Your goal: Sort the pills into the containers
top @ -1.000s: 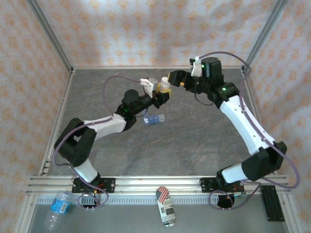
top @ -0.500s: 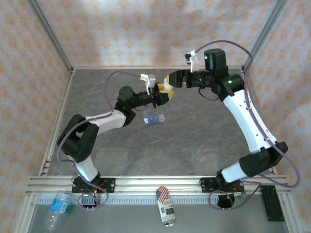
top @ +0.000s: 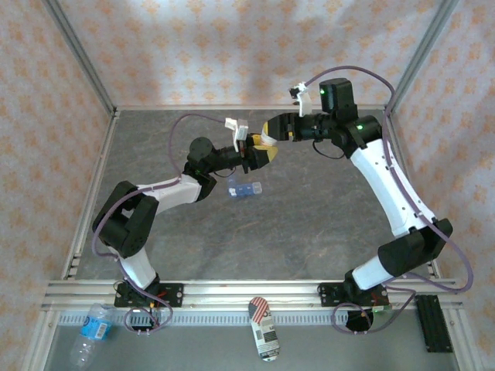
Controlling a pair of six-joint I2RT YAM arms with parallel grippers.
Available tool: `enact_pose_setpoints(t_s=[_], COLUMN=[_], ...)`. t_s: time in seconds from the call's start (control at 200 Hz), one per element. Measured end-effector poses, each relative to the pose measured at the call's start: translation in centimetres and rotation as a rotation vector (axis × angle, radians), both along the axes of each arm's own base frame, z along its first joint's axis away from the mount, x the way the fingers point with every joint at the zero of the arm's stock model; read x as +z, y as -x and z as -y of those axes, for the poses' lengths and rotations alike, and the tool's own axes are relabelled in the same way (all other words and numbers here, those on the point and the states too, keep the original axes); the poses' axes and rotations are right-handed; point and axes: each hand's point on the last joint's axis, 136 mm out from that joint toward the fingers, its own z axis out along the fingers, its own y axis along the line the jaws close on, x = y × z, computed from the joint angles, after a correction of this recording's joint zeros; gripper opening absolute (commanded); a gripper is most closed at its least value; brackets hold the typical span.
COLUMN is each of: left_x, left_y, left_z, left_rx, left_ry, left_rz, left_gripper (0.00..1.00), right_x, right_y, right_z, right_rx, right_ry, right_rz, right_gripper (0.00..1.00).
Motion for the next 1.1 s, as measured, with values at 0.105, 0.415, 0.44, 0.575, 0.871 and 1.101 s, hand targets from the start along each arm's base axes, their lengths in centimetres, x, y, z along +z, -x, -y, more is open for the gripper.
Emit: enact_pose_setpoints(t_s=[0.105,0.415,0.44,0.575,0.871,1.101], left_x=[0.2,0.3,0.3,0.2,-2.3,-5.5], left_y=[0.0,-0.2,-0.2,-0.2,-2.1,-3.9], left_z=[0.0,0.1,0.1,0.1,-0.4,-1.5], left_rx=[-0.001,-0.003,-0.004,-0.006,0.142,0.405], left_ry=[0.004,0.008,0.008,0.007,-0.078,-0.248], left_rz=[0.000,-0.008,-0.009,-0.009,-0.021,-0.009], left_gripper=[0.00,0.00,0.00,0.00,0.00,0.00], right_x=[-0.2,-0.5,-0.5,-0.6,-3.2,-6.2], right_y=[-0.1,-0.1,-0.1,-0.1,-2.0,-3.7], right_z=[0.0,-0.1,-0.1,-0.1,-0.7,-1.4], right_rx=[0.000,0.001,0.001,-0.002,-0.129,-0.334], right_ry=[0.002,0.001,0.000,-0.002,0.017,0.012], right_rz=[-0.005,-0.014,-0.015,-0.018,-0.028,-0.079], right_gripper=[0.58,0.38,0.35,0.31,0.25,0.25])
